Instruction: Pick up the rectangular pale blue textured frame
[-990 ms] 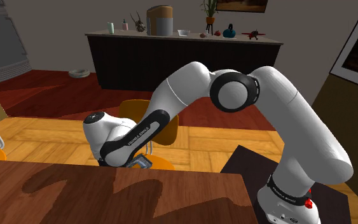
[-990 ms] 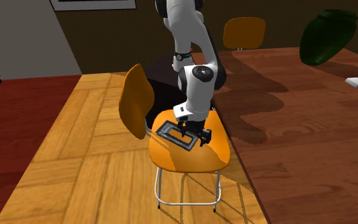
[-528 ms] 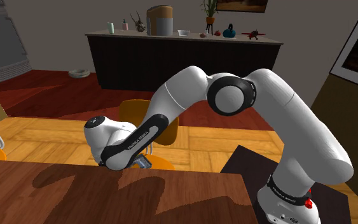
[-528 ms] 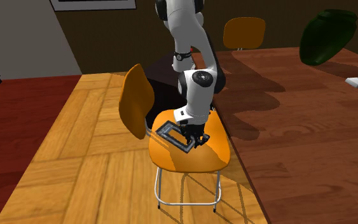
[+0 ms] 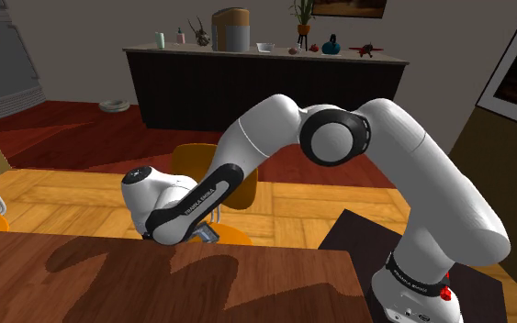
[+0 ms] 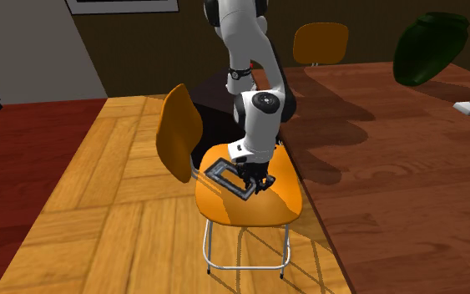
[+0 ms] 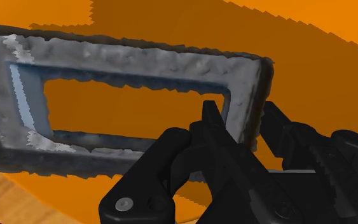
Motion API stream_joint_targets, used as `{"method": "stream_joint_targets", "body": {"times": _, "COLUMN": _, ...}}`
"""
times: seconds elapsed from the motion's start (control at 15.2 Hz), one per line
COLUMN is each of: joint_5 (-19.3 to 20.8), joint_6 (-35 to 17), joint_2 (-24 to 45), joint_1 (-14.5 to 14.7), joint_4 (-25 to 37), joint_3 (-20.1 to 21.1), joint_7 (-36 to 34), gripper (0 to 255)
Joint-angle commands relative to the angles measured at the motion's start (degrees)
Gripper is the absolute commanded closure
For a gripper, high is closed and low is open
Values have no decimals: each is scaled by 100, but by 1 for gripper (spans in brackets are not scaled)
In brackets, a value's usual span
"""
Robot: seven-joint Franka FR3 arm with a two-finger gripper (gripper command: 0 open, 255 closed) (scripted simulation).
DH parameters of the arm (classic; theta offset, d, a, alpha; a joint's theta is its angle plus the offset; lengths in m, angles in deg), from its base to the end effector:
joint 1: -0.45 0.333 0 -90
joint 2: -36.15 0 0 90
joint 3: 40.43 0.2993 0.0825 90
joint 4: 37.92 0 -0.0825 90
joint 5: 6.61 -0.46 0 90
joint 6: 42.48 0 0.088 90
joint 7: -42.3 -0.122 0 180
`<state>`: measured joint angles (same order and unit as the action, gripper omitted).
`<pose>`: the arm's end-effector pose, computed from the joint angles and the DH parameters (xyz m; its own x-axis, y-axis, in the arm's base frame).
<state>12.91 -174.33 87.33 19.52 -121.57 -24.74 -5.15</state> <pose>0.6409 0.4052 0.0829 0.9960 -0.0874 0.0189 -0.0880 -0.9955 0.0346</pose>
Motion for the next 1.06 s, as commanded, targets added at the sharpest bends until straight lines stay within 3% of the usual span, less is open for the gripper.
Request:
{"method": "stream_joint_targets", "body": {"times": 0.0, "joint_5": -18, "joint_6": 56, "joint_2": -82, "joint_1": -14, "joint_4": -28, "joint_3": 19, "joint_7": 10, "gripper": 255}}
{"method": "stream_joint_targets", "body": {"times": 0.99, "joint_5": -193, "joint_6": 630, "joint_2": -753, "joint_1": -121, "joint_4": -122, "joint_3": 183, "joint_7": 118, "gripper": 255}}
